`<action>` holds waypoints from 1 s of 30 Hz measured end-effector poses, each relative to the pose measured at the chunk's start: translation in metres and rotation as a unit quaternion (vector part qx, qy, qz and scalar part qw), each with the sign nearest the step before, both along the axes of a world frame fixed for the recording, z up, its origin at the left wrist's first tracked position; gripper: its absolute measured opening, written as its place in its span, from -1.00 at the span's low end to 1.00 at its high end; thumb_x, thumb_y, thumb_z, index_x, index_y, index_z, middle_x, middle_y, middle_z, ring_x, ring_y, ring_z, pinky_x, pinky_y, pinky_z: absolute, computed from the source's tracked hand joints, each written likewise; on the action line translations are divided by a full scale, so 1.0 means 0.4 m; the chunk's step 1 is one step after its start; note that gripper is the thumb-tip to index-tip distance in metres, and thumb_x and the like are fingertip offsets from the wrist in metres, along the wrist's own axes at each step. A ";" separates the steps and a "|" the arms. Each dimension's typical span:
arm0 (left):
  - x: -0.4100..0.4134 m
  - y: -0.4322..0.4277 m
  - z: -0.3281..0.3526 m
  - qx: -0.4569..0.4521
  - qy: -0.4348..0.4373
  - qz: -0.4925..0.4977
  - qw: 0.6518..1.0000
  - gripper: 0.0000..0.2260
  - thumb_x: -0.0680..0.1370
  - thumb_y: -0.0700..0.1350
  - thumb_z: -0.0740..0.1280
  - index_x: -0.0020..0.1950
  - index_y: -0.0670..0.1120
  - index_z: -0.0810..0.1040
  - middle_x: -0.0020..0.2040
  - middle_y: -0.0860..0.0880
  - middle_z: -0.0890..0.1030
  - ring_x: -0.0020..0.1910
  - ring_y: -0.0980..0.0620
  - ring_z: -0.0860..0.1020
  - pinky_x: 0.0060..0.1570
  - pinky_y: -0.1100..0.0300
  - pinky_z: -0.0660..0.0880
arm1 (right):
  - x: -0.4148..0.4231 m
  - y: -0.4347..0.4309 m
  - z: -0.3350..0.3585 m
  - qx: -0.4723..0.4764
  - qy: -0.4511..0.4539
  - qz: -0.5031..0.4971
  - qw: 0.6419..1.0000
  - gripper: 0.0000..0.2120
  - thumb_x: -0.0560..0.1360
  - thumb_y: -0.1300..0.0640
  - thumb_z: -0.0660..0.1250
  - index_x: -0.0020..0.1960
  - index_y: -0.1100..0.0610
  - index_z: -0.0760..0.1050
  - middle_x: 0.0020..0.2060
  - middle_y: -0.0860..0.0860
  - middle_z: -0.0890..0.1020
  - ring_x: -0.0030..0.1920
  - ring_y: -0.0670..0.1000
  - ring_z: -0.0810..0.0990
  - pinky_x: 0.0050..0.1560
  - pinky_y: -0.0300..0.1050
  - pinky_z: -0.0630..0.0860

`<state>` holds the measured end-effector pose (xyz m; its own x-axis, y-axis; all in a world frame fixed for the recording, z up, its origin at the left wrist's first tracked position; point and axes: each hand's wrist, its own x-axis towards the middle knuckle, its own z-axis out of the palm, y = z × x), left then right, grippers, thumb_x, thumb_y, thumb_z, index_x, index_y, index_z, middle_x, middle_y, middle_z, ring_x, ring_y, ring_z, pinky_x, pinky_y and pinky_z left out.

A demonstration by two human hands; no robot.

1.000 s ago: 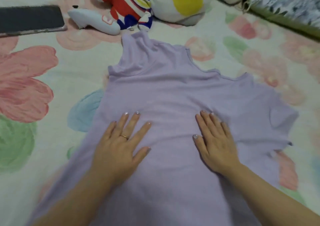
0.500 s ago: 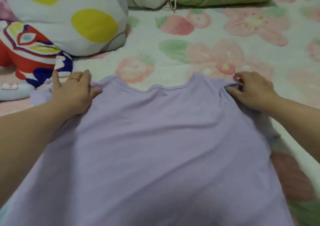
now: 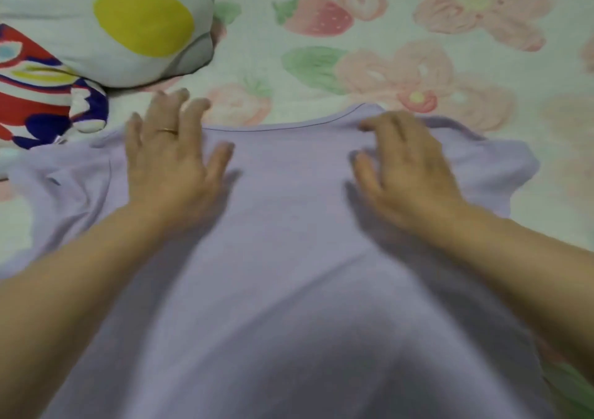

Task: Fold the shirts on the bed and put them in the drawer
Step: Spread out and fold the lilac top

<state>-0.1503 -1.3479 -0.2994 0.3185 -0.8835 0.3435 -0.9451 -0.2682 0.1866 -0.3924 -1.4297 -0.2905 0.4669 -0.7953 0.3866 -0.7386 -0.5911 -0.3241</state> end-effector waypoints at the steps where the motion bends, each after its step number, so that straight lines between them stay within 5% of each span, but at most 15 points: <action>1: -0.061 0.007 -0.014 0.061 0.010 -0.057 0.996 -0.41 0.47 0.23 0.00 0.44 -0.01 0.25 0.48 -0.15 0.22 0.46 -0.18 0.15 0.35 -0.13 0.01 | 0.043 0.055 -0.018 0.063 0.009 0.077 0.995 -0.50 0.50 -0.05 0.06 0.29 0.23 0.42 0.25 0.26 0.47 0.26 0.25 0.43 0.24 0.11 0.35; 4: -0.083 0.032 -0.081 0.219 -0.009 -0.048 0.975 -0.35 0.40 0.38 -0.21 0.48 0.24 -0.07 0.55 0.01 -0.04 0.51 -0.06 -0.06 0.42 -0.03 -0.11 | 0.049 0.073 -0.077 0.160 0.182 0.132 0.961 -0.43 0.57 -0.17 -0.05 0.52 0.01 -0.01 0.53 -0.01 0.01 0.51 0.01 -0.03 0.46 -0.02 -0.14; 8: 0.083 0.044 -0.067 0.254 0.016 0.087 0.963 -0.33 0.42 0.39 -0.22 0.50 0.19 -0.06 0.55 -0.07 -0.04 0.51 -0.13 -0.07 0.45 -0.05 -0.10 | -0.165 -0.091 -0.086 0.160 0.255 -0.061 0.952 -0.46 0.59 -0.14 -0.10 0.52 -0.05 -0.11 0.53 -0.02 -0.06 0.51 0.05 -0.08 0.46 0.05 -0.13; 12: -0.034 0.012 -0.038 0.164 0.041 0.087 0.982 -0.49 0.56 0.21 -0.06 0.50 0.17 -0.03 0.55 -0.10 -0.07 0.49 -0.22 -0.18 0.38 -0.25 -0.22 | -0.268 -0.084 -0.037 0.182 0.017 -0.239 0.954 -0.39 0.54 -0.09 0.14 0.50 0.11 0.05 0.45 0.21 0.18 0.44 0.22 0.13 0.41 0.05 0.04; 14: -0.161 -0.053 -0.024 0.111 0.064 0.000 0.992 -0.48 0.56 0.16 0.00 0.51 0.17 -0.03 0.55 -0.07 -0.03 0.50 -0.17 -0.16 0.36 -0.24 -0.23 | -0.283 -0.035 -0.018 0.254 -0.117 -0.364 0.888 -0.36 0.45 -0.09 0.29 0.40 0.21 0.21 0.32 0.25 0.36 0.31 0.24 0.33 0.27 0.03 0.25; 16: -0.286 -0.139 -0.021 0.117 0.067 -0.095 0.986 -0.50 0.60 0.11 0.02 0.50 0.18 -0.08 0.55 -0.02 -0.02 0.51 -0.11 -0.15 0.37 -0.20 -0.23 | -0.282 0.022 -0.017 0.349 -0.187 -0.401 0.826 -0.61 0.39 -0.10 0.34 -0.02 0.23 0.51 -0.11 0.21 0.59 -0.08 0.21 0.53 -0.16 -0.02 0.38; 18: -0.386 -0.231 -0.023 0.141 0.074 -0.162 0.974 -0.52 0.62 0.07 0.01 0.50 0.21 -0.10 0.55 0.02 -0.02 0.51 -0.07 -0.14 0.38 -0.19 -0.23 | -0.263 0.069 -0.027 0.365 -0.216 -0.367 0.828 -0.63 0.39 -0.06 0.35 -0.45 0.10 0.34 -0.51 0.04 0.40 -0.41 0.11 0.37 -0.40 -0.06 0.23; 23: -0.486 -0.377 -0.039 0.201 0.035 -0.215 0.955 -0.50 0.61 0.05 0.07 0.51 0.10 -0.03 0.53 -0.01 0.08 0.51 -0.08 -0.10 0.36 -0.25 -0.24 | -0.228 0.097 -0.023 0.365 -0.339 -0.323 0.805 -0.83 0.41 0.12 0.37 -0.27 0.04 0.37 -0.34 -0.10 0.50 -0.22 0.03 0.50 -0.13 -0.08 0.42; 26: -0.513 -0.417 -0.038 0.231 -0.021 -0.212 0.949 -0.56 0.56 0.10 0.19 0.37 -0.05 0.28 0.35 -0.17 0.33 0.39 -0.13 0.21 0.36 -0.13 -0.09 | -0.245 0.100 -0.034 0.379 -0.349 -0.336 0.789 -0.83 0.38 0.15 0.40 -0.17 0.16 0.40 -0.34 -0.03 0.49 -0.22 0.08 0.49 -0.10 -0.06 0.43; 30: -0.525 -0.440 -0.008 0.138 0.047 -0.189 0.971 -0.79 0.57 -0.04 0.21 0.09 -0.15 0.36 0.11 -0.28 0.49 0.10 -0.24 0.43 -0.06 0.03 0.17 | -0.272 0.100 -0.019 0.342 -0.376 -0.325 0.797 -0.82 0.36 0.19 0.43 -0.12 0.12 0.44 -0.32 -0.06 0.50 -0.20 0.06 0.50 -0.13 -0.11 0.42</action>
<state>-0.3605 -1.5237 -0.3025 -0.0291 -0.9977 0.0613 -0.9682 0.0433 0.2465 -0.5013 -1.3895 -0.2983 -0.2896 -0.9196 -0.2655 -0.2615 0.3429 -0.9023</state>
